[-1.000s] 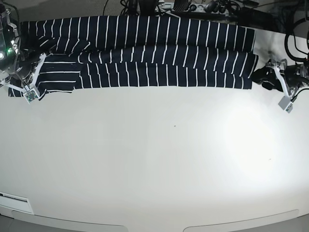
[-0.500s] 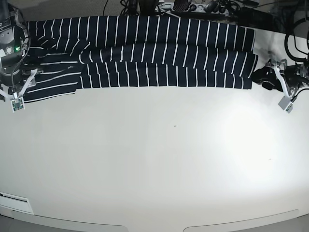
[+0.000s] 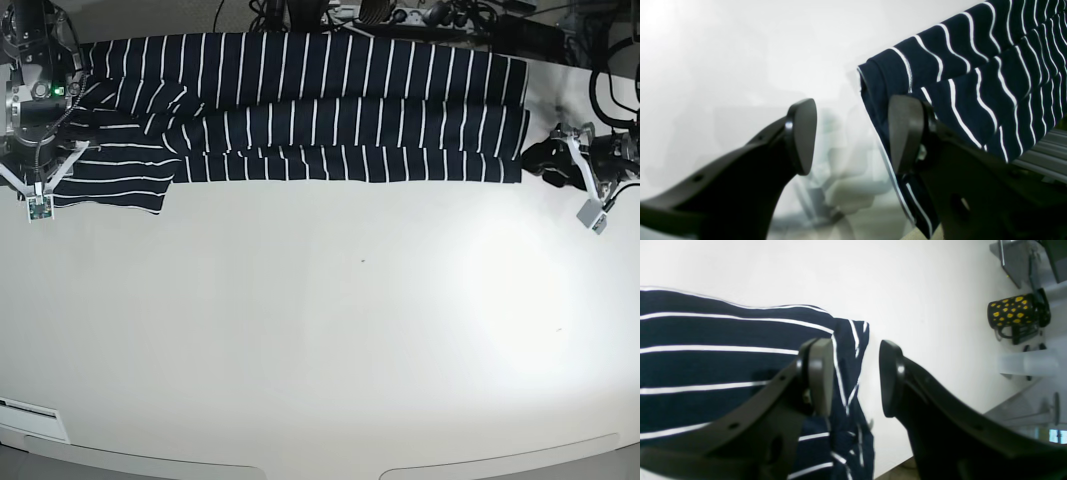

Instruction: Fold the T-shirt properly

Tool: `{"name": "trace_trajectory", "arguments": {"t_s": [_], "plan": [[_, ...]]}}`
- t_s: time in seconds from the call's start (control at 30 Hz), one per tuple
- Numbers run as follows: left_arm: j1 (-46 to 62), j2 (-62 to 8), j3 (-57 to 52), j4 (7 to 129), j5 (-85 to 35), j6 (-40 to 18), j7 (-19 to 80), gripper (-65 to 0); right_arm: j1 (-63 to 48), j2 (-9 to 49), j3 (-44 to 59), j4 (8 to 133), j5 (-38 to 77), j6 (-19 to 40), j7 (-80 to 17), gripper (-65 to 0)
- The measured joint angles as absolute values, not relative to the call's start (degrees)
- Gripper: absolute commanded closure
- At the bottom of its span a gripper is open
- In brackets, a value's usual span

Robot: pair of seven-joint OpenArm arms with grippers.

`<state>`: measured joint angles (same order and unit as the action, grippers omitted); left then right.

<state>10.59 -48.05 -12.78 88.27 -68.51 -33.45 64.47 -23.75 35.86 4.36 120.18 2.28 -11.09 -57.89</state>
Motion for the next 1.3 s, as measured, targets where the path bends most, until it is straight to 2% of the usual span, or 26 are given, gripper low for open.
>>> {"name": "trace_trajectory", "arguments": {"t_s": [0.07,0.1,0.17,0.3,0.5,0.7,0.83,0.87,1.0,1.17,1.3], "plan": [[10.59,-48.07,-12.78,88.27,-68.51,-33.43,64.47,-36.0,-23.75,35.99,4.38,120.2,9.26,-6.52,-56.6,-22.2],[10.61,-48.05,-12.78,88.27,-68.51,-33.45,64.49,-36.0,-23.73,35.94,4.38,120.25,13.82,-4.01,-55.44,-16.6],[10.59,-48.05,-12.78,88.27,-68.53,-33.45,64.47,-36.0,-23.75,35.83,4.36,120.46,20.84,0.01,-54.76,0.0],[9.61,-47.92,-12.78,88.27,-68.42,-33.45,64.45,-36.0,-23.73,35.86,4.38,120.53,32.84,11.55,-54.17,0.0],[6.44,-47.9,-14.31,88.27,-67.05,-33.17,63.94,-36.0,-25.85,34.13,4.38,120.57,38.74,20.05,-54.78,0.0],[6.31,-47.64,-17.72,88.27,-67.05,-32.14,63.37,-36.0,-28.95,30.68,4.64,113.95,32.47,20.27,-51.7,0.0],[6.31,-44.6,-22.11,88.27,-67.11,-30.33,63.18,-36.0,-28.21,28.67,5.08,108.97,33.26,21.23,-46.57,0.0],[6.31,-43.51,-23.62,88.27,-67.29,-29.95,63.2,-36.0,-28.23,28.32,5.08,108.95,32.75,19.81,-46.19,0.0],[6.2,-39.09,-29.87,88.2,-72.42,-28.88,66.94,-36.0,-26.68,25.34,4.69,109.1,25.21,8.05,-45.39,0.0],[9.45,-35.81,-32.05,88.16,-74.65,-28.93,67.99,-36.0,-25.85,21.43,4.97,109.06,13.78,-3.84,-46.52,0.0],[12.95,-32.95,-32.21,88.03,-75.42,-28.86,69.04,-36.0,-25.96,18.72,4.97,110.67,10.9,-5.19,-48.12,0.0]]}}
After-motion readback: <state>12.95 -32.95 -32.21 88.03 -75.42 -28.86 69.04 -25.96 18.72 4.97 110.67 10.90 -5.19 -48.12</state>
